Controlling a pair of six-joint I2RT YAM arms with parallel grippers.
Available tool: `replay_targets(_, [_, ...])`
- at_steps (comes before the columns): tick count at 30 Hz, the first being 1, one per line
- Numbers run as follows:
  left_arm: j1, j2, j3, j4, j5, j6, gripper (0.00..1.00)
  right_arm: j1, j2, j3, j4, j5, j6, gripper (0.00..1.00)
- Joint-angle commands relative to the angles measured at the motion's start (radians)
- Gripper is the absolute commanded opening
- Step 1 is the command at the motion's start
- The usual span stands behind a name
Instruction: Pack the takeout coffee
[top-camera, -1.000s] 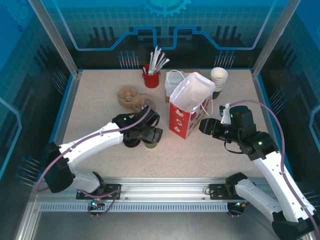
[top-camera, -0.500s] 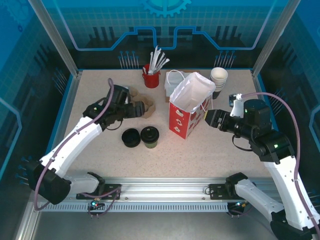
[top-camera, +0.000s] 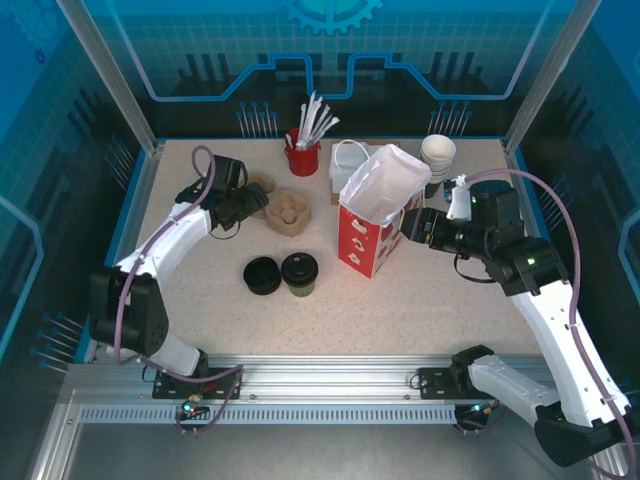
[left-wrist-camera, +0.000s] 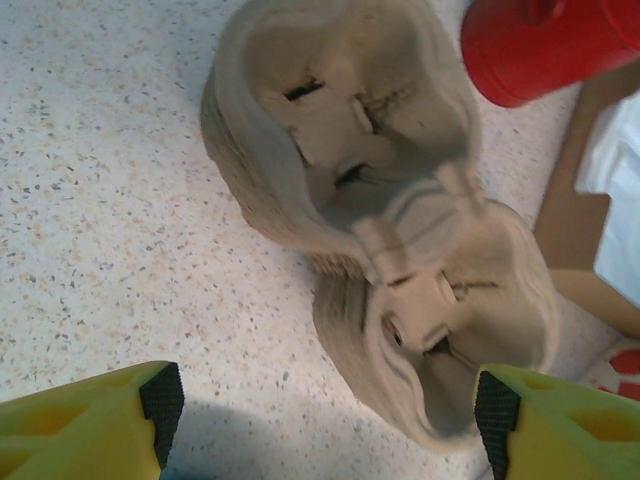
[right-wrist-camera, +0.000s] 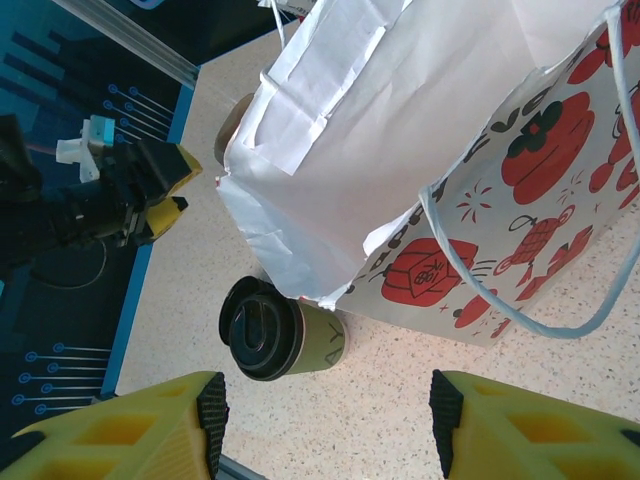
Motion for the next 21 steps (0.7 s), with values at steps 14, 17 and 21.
replay_targets(14, [0.09,0.207,0.182,-0.007,0.022,-0.011,0.56,-0.076,0.015,-0.013,0.026,-0.09,-0.03,0.59])
replay_targets(17, [0.094,0.241,0.219,-0.027,0.007,0.007,0.56,-0.088,0.016,-0.016,0.028,-0.097,-0.032,0.59])
replay_targets(21, [0.094,0.28,0.263,-0.06,-0.008,0.025,0.55,-0.101,0.019,-0.018,0.027,-0.109,-0.035,0.59])
